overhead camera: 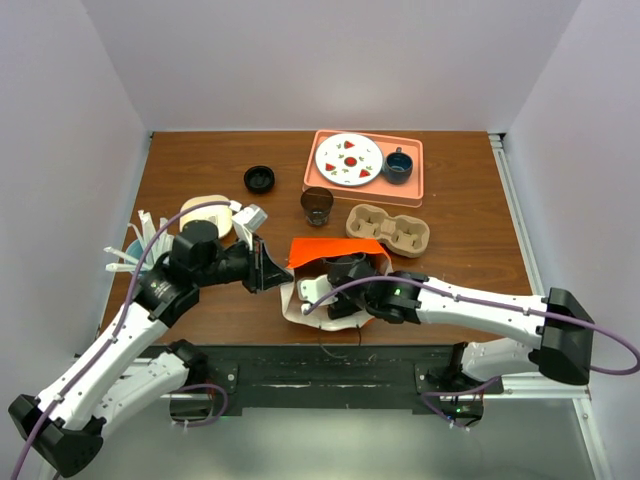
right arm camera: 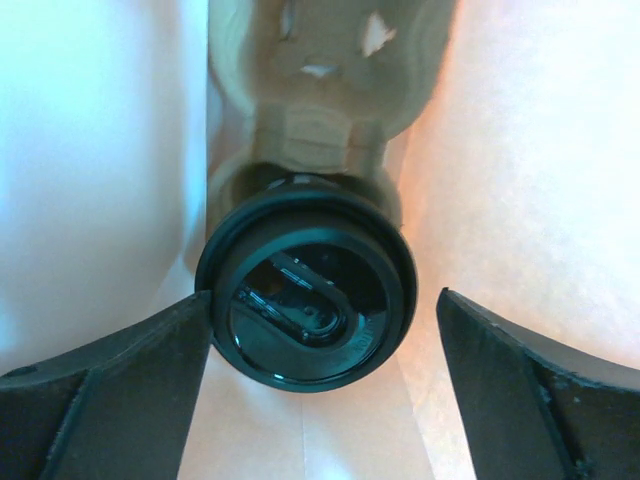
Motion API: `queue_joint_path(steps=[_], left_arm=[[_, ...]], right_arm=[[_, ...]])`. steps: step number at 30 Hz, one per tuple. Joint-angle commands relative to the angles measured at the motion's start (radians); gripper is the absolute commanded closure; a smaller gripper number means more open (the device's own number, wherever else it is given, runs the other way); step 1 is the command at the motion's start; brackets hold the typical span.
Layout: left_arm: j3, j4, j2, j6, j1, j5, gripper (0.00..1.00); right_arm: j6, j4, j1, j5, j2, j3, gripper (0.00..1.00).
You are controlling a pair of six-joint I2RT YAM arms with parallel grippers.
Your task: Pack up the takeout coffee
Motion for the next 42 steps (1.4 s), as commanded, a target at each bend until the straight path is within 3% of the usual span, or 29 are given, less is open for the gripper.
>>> queue_joint_path(steps=[1,25,42], left_arm=[[0.052,0.0,0.007,0.0,-0.006,-0.005,0.91],[0.157,-0.103,0.069,0.016,-0.007,-0.029,0.87],[0.247,-0.216,0.119,-0.012,-0.007,-0.079,0.84]], right_arm=[[0.005,-0.05,-0.002,-0.038,-0.029,0.053,0.02],[0.091,-0.217,0.001,-0.22,-0.028,0.233,0.03],[0.148,-0.211,0.001,-0.188,-0.04,0.306,0.12]])
